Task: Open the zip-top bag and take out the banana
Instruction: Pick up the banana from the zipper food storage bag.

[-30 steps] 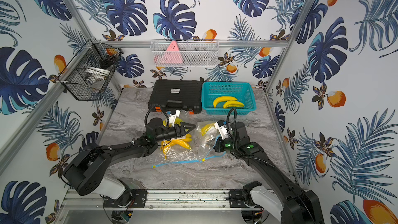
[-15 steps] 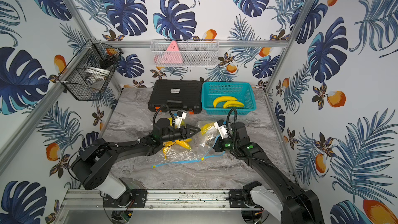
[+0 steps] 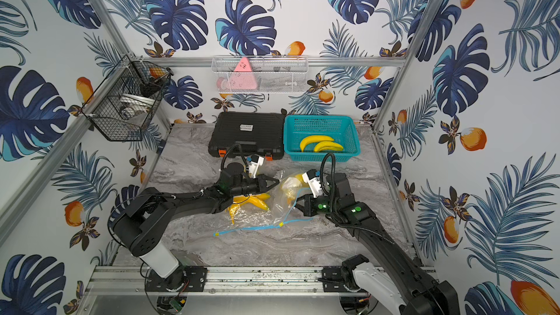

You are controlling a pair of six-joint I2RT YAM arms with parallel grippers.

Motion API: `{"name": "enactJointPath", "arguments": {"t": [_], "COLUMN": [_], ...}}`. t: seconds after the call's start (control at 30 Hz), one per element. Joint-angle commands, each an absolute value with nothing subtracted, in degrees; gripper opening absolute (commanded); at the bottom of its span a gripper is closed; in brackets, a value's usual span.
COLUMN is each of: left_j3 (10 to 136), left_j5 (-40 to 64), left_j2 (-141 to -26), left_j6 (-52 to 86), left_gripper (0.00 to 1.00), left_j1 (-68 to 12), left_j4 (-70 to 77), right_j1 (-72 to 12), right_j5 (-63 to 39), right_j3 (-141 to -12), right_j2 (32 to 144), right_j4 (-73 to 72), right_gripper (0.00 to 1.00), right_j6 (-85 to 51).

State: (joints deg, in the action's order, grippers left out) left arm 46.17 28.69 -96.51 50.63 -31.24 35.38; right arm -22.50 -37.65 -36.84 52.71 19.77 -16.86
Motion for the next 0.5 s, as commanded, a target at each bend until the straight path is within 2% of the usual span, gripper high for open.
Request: {"name": "enactJointPath", "arguments": {"t": [0.0,0.1,0.2,0.3,0.47], "left_j3": [50.0,56.46,59.3,62.35,63.15], "left_j5": [21.67,16.82,12.09,8.42,-0.09], "left_j2": [-96.6,-99.03,-102.31,-105.44,-107.94], "left_j6": [42.95,37.98,39.17,38.99,40.1], "left_gripper": [0.0,0.0,0.0,0.0,0.0], "left_j1": [-28.91,-28.04,-27.42,-27.28,-27.4], "left_j4": [27.71,19.44,20.48,19.95,18.38], "right_j1": [-22.68,-22.85,-22.94,-23.03,-23.03], "right_j5": [-40.22,-45.37,-51.74,-53.3,-56.75], "right_j3": [-37.99,-37.67,-37.03,-39.78,-45.67], "right_j2": [50.96,46.69,43.08,40.65,36.35], "right_j4": [25.21,23.97,21.56,28.35,31.06], "right_gripper": [0.04,0.04,0.04,0.02,0.03], "right_j6": [-16.7,-19.73,-24.03,-23.25,-26.09]}}
